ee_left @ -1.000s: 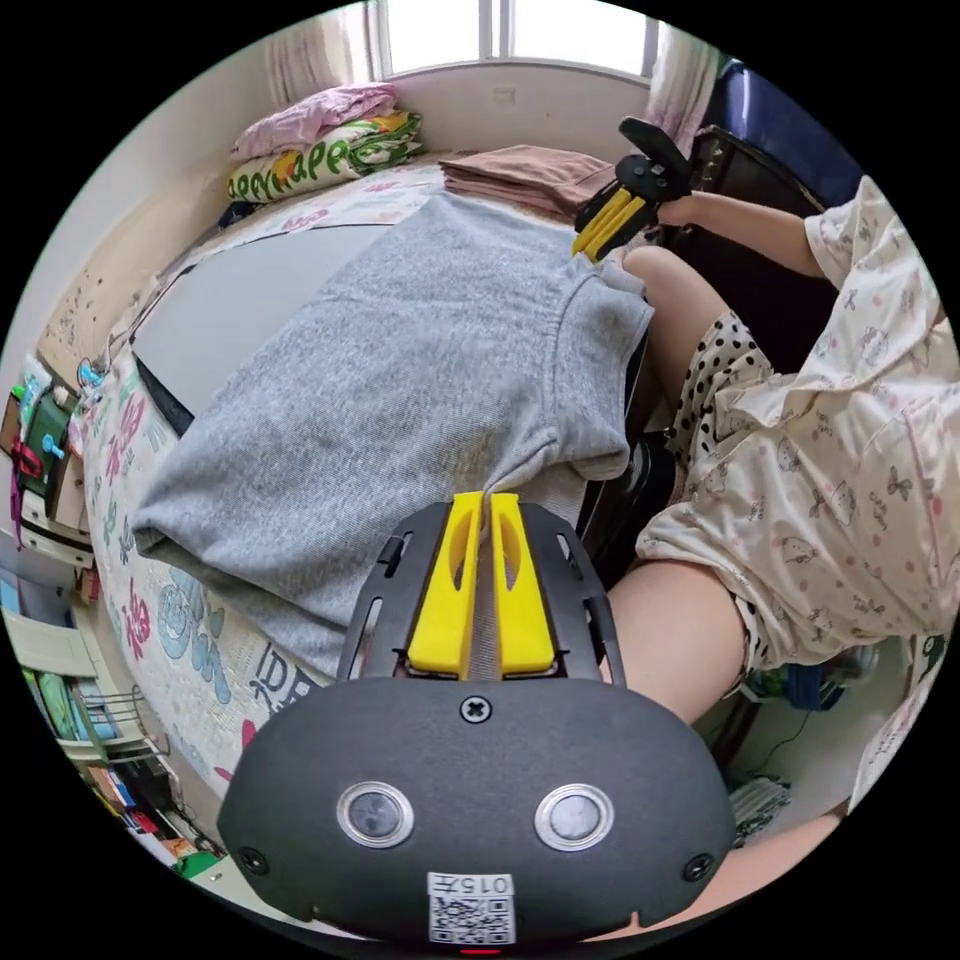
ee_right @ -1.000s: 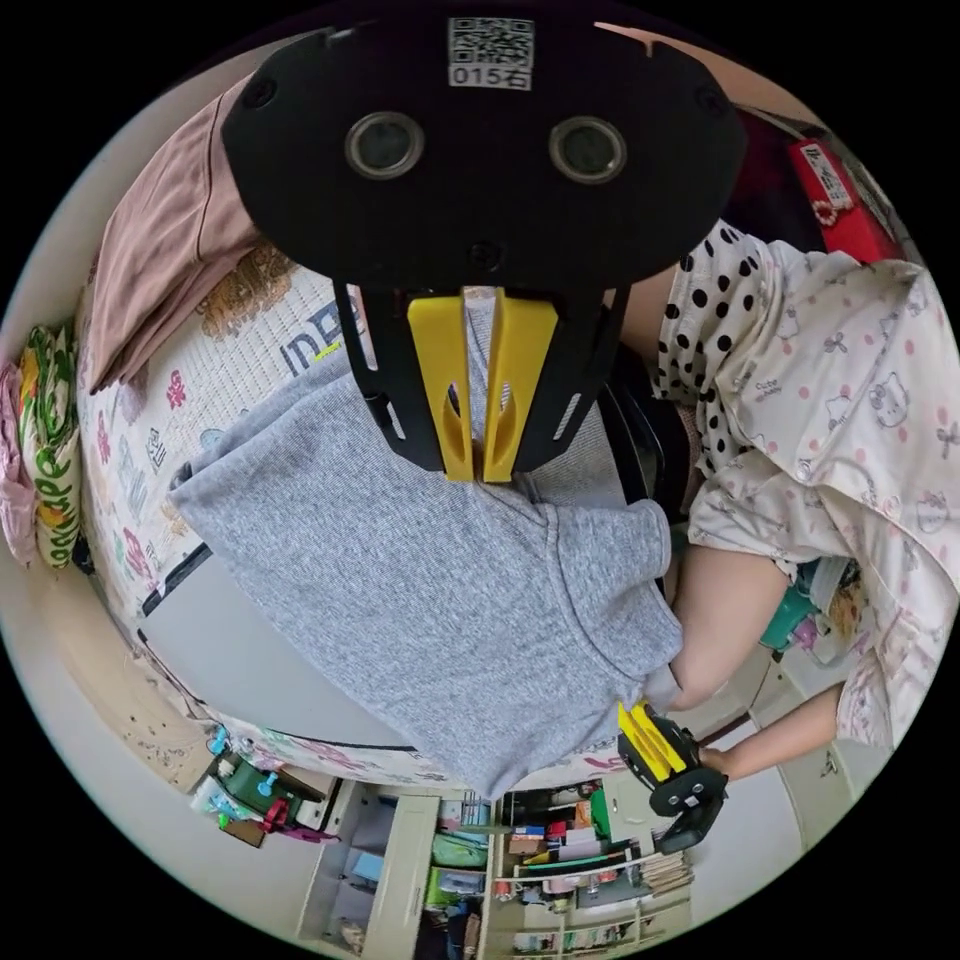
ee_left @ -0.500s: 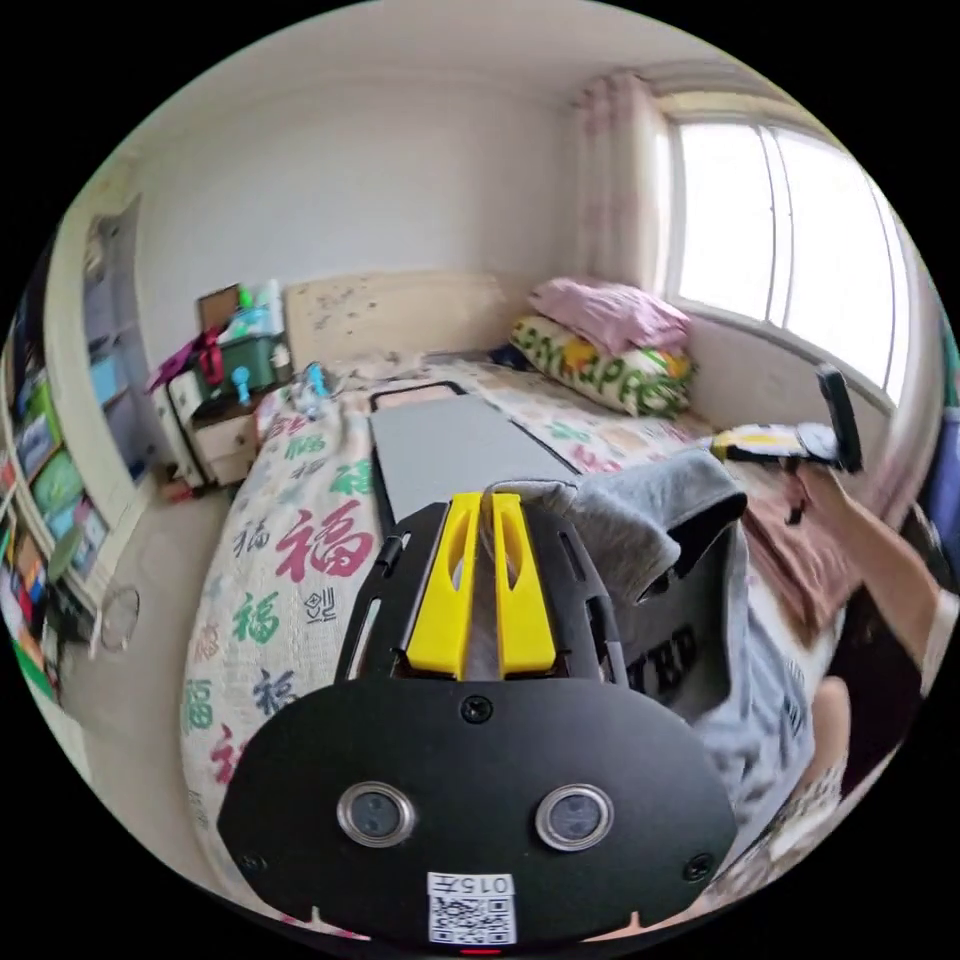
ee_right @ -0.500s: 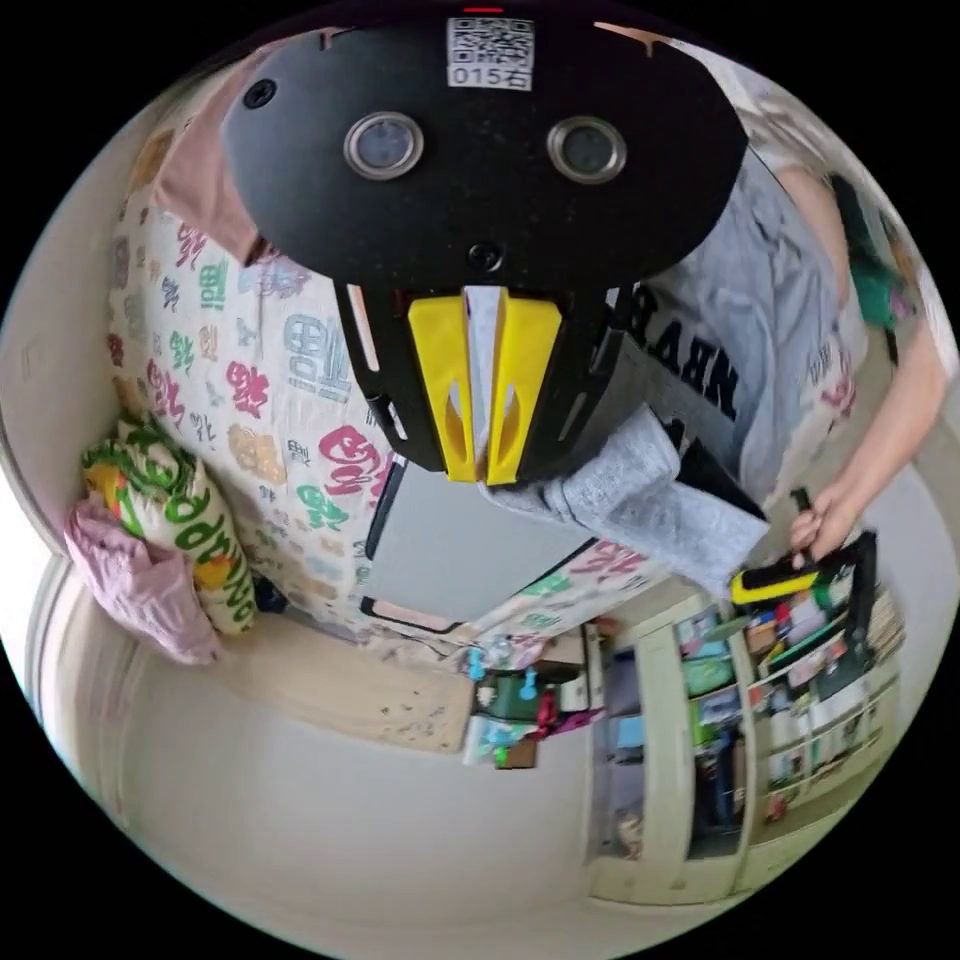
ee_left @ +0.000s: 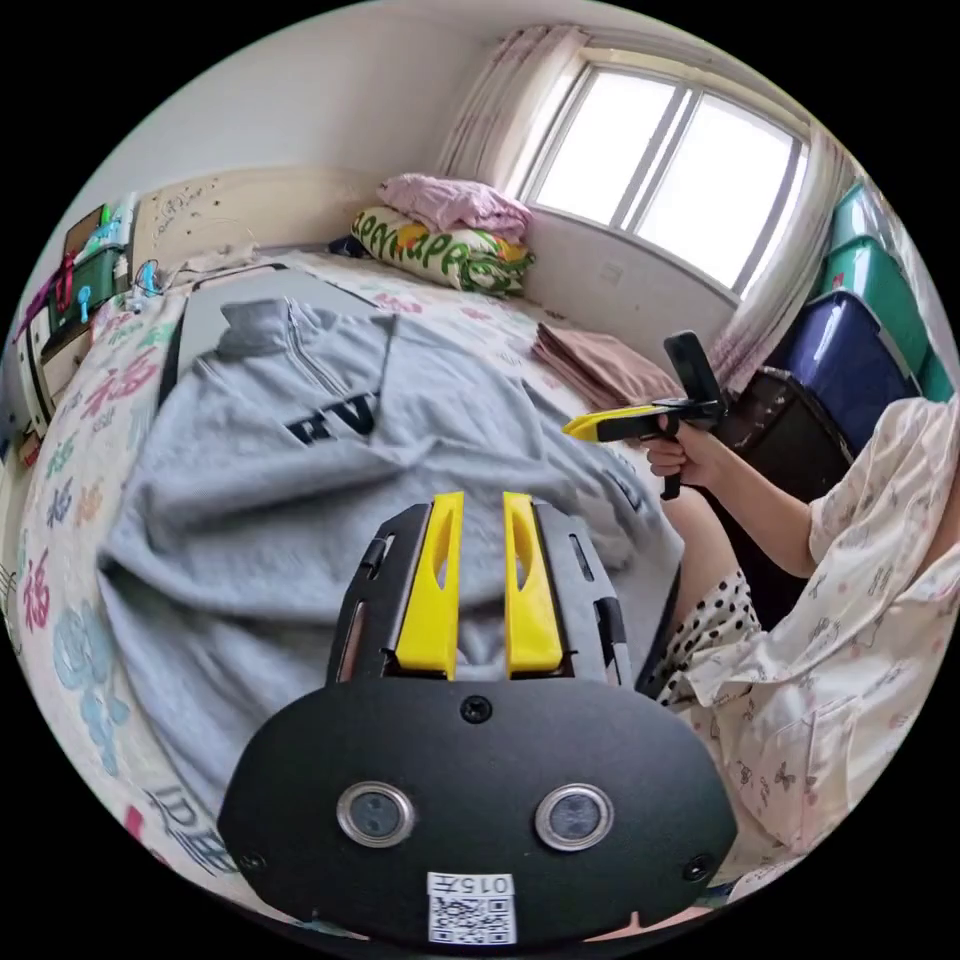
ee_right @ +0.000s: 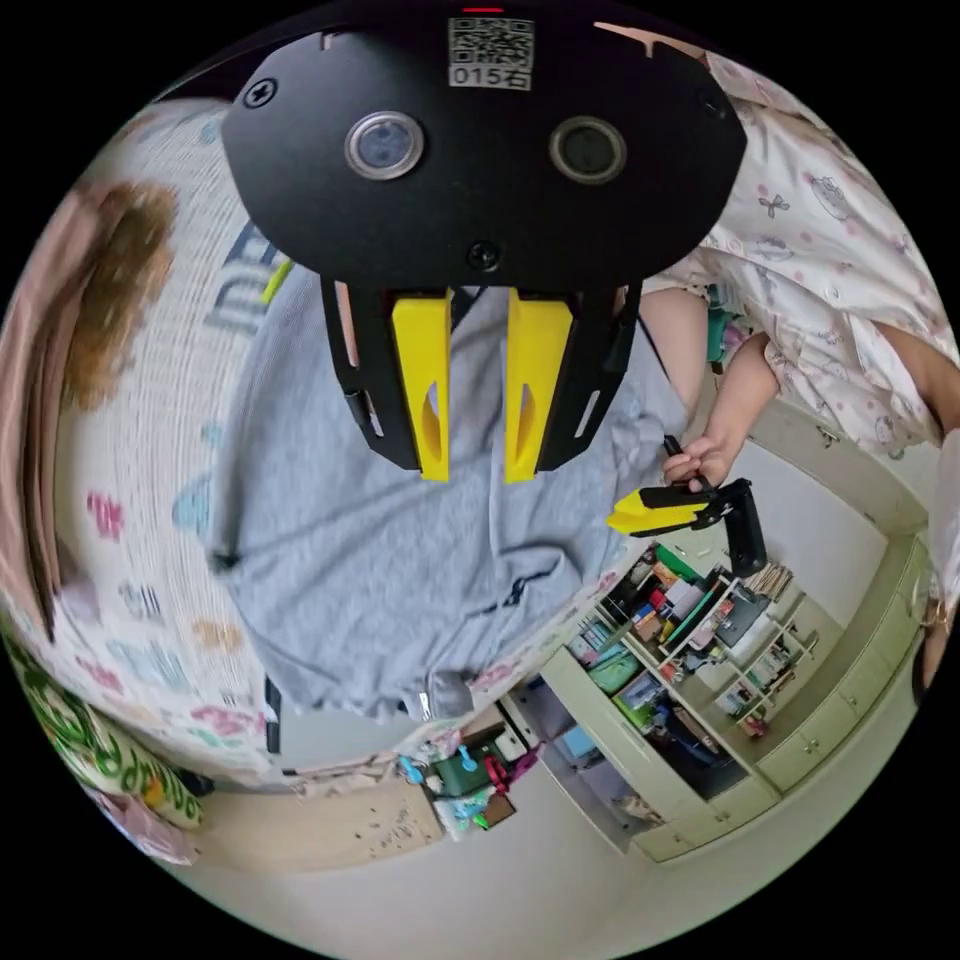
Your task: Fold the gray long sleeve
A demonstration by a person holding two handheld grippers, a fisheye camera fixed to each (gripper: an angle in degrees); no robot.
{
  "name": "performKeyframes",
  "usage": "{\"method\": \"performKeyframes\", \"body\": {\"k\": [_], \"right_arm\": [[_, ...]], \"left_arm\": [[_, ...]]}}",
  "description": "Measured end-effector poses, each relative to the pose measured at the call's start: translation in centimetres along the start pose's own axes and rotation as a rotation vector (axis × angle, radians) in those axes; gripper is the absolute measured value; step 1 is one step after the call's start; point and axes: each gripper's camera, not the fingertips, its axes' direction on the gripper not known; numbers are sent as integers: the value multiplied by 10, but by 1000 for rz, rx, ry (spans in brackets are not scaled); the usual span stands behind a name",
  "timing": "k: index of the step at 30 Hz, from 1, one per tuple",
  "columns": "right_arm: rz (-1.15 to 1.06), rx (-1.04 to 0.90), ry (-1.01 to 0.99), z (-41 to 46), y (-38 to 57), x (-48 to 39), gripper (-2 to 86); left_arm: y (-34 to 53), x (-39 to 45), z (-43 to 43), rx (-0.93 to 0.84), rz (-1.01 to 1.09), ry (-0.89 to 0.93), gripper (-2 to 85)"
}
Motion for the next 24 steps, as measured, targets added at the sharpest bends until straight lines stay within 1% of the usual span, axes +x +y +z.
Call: {"method": "performKeyframes", "body": {"k": [2,5,8,9,11,13,14,18,24], "right_arm": [[0,-15,-11,3,15,-2,105],[-28,-42,-30,4,20,-1,99],[-36,-59,-9,0,18,7,82],[-19,-69,-23,-2,17,13,65],[-7,-59,-93,-9,16,21,39],[-8,-19,-206,-23,14,24,20],[-10,-4,-232,-26,14,24,18],[-9,96,-441,-38,9,21,9],[-92,72,-525,-21,4,-5,7]], "left_arm": [[10,29,3,-9,29,-6,79],[21,61,6,56,25,-34,83],[26,83,16,43,30,-54,86],[28,91,19,46,34,-66,90],[32,105,21,56,52,-81,101],[36,125,22,72,70,-132,119],[37,130,22,79,71,-149,123],[49,157,20,171,39,-288,144],[64,179,11,258,-27,-454,155]]}}
